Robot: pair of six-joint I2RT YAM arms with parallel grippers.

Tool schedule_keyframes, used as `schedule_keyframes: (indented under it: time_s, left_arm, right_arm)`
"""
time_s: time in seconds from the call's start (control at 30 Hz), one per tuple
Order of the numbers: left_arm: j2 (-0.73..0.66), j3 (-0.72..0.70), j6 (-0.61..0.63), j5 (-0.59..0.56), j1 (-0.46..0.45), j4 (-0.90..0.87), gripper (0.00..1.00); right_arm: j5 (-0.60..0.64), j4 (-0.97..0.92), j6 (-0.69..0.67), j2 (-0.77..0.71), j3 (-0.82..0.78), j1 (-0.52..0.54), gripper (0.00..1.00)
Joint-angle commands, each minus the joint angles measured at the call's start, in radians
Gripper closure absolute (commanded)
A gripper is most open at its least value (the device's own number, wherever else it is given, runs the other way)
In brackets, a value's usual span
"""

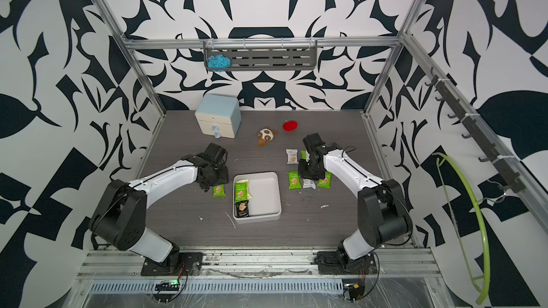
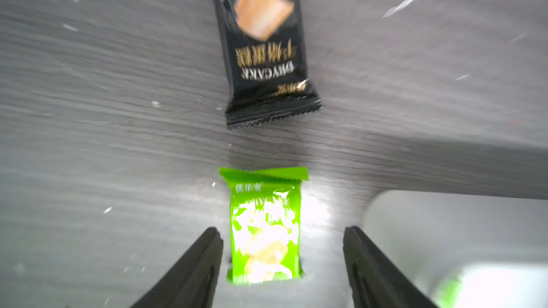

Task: Take the cookies out of the storage box
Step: Place the cookie at the center of the board, then pick up the cookie from the storage box.

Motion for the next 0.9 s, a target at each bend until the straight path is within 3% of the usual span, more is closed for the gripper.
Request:
schedule_keyframes:
  time_s: [0.0,0.2,0.47,0.67,0.87]
  left_arm:
    - [-0.074,0.06,-0.078,-0.06,-0.062,-0.102,0.27]
    - [-0.074,0.16,-0.181,-0.162,-0.221,-0.217,0.27]
    - [0.019,0.218,-0.291,-0.188,-0.381,-0.256,0.28]
    - [0.168,0.319,-0.276,-0.185,-0.443,-0.267,0.27]
    - [0.254,0.355,-0.257,-0.167,-0.444,-0.248,0.27]
  right_arm:
    - [-0.003,0.012,-0.005,-0.046,-0.028,0.003,0.73]
    - [-0.026,0.035,0.0,-0.085,-0.074,0.003,0.73]
    - [-0.03,0.043,-0.01,-0.14,-0.123,0.003,0.73]
    - [-0.02,0.029,-0.035,-0.152,-0.122,0.001,0.73]
    - [-0.014,0.013,-0.063,-0.145,-0.103,-0.009,0.73]
